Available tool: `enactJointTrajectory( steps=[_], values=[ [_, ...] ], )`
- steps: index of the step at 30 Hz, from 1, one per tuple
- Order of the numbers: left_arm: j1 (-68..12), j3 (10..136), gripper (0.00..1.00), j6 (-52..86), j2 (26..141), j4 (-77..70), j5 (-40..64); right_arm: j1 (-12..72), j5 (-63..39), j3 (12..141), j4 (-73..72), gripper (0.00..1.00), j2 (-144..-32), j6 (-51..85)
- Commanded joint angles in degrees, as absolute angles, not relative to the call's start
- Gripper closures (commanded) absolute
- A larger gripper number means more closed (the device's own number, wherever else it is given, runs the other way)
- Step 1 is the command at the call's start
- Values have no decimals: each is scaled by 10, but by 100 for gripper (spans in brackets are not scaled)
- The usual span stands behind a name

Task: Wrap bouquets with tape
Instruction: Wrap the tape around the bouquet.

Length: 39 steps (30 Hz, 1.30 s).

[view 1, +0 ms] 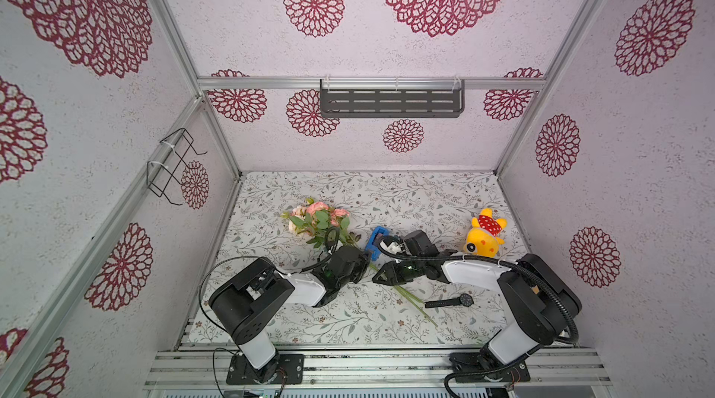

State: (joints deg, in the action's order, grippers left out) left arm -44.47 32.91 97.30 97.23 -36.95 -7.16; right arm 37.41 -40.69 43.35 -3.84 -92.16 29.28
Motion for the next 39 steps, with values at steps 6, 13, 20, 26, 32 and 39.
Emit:
enactJointTrajectory(
  steps=[6,13,20,26,32,39],
  values=[
    [-446,326,80,962,964,-408,-85,396,-244,500,113,100,-894,191],
    [-445,311,49,989,946,-359,-100,458,-82,552,180,100,-884,128],
    [-436,344,46,984,971,-345,-73,505,-38,575,186,100,-889,104],
    [-434,348,53,994,989,-357,-65,536,-15,587,191,100,-889,71],
    [-433,337,81,1010,1001,-381,-57,538,-24,581,183,100,-888,66],
    [-433,344,100,1003,1001,-377,-50,530,-41,564,164,94,-877,85]
  ],
)
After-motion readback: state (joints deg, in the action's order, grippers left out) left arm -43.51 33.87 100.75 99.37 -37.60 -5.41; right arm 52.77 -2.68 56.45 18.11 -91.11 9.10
